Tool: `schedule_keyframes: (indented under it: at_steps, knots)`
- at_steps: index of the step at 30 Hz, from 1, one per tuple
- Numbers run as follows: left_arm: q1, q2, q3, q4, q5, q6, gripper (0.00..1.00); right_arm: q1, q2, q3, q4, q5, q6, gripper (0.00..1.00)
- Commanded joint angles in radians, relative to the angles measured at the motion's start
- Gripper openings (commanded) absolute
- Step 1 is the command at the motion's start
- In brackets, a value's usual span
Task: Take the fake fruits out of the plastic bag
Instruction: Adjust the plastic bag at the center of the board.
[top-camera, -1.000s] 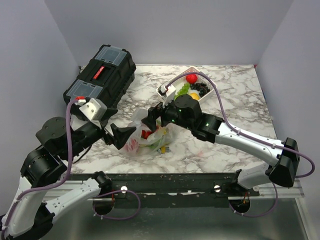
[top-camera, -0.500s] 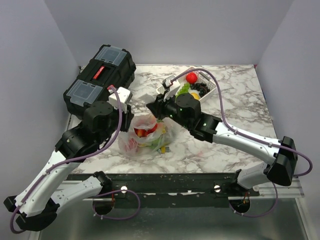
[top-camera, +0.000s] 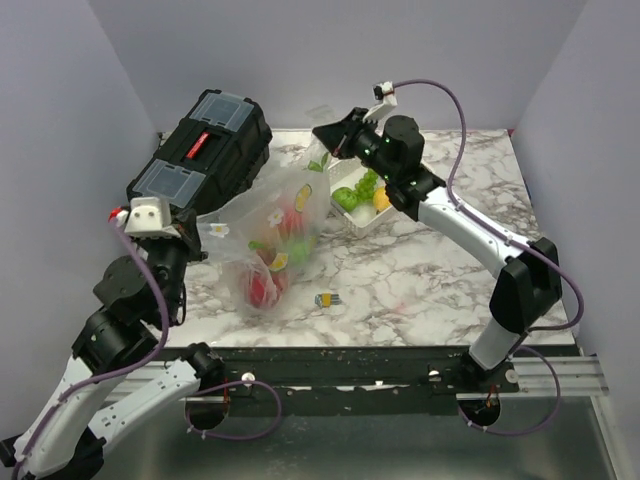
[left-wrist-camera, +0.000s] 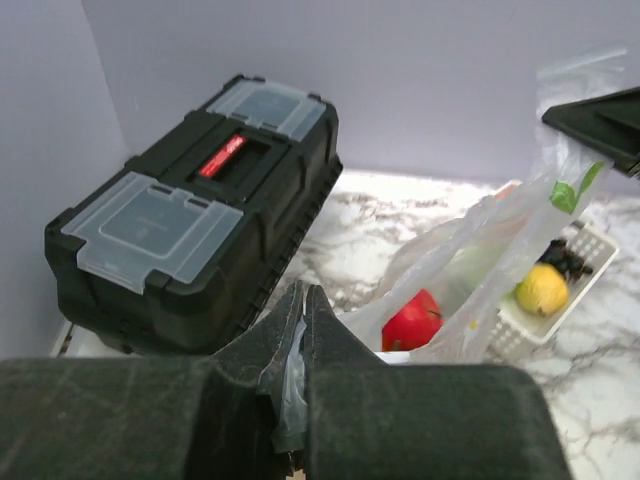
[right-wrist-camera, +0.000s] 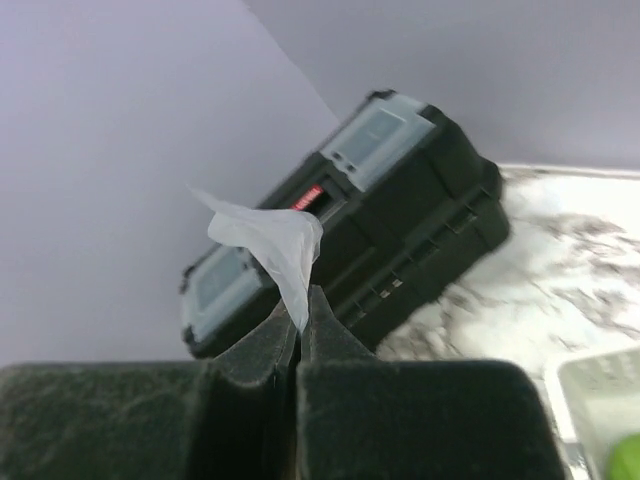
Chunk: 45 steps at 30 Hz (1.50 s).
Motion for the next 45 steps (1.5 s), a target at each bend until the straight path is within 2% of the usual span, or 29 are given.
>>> schedule_keyframes:
  at_steps: [1,5,7,10,14,18,21,26,29,34,39,45]
  knots:
    - [0.007,-0.059,-0.003,0.07,-0.044,0.001,0.0,-0.055,0.082,0.13,0.127,-0.225,0.151,0.01]
    - [0.008,-0.097,-0.018,0.015,0.128,-0.023,0.0,-0.08,0.176,0.187,0.144,-0.343,0.204,0.01]
    - [0.008,-0.092,-0.021,-0.018,0.232,-0.049,0.0,-0.08,0.214,0.193,0.112,-0.398,0.219,0.06]
    - [0.008,-0.065,-0.034,-0.06,0.351,-0.116,0.0,-0.08,0.242,0.182,0.016,-0.408,0.204,0.21]
    - [0.007,-0.048,-0.067,-0.047,0.461,-0.166,0.0,-0.08,0.173,0.111,-0.135,-0.296,0.111,0.48]
    - [0.008,-0.058,-0.06,-0.053,0.476,-0.146,0.0,-0.08,0.066,0.07,-0.337,-0.153,0.051,0.72]
    - [0.008,-0.065,-0.046,-0.072,0.477,-0.116,0.0,-0.079,-0.045,0.018,-0.432,-0.06,0.063,0.97]
    - [0.007,-0.074,-0.048,-0.088,0.523,-0.108,0.0,-0.074,-0.226,-0.127,-0.461,-0.077,0.123,1.0]
    - [0.008,-0.077,-0.057,-0.082,0.536,-0.113,0.0,-0.013,-0.316,-0.227,-0.434,-0.037,0.205,1.0]
    - [0.008,-0.071,-0.048,-0.085,0.534,-0.119,0.0,0.124,-0.444,-0.451,-0.228,0.046,0.45,1.0]
    - [0.008,-0.079,-0.05,-0.092,0.541,-0.117,0.0,0.272,-0.353,-0.491,-0.108,0.106,0.543,1.0]
    - [0.008,-0.091,-0.058,-0.107,0.575,-0.129,0.0,0.316,-0.2,-0.397,-0.081,0.181,0.526,1.0]
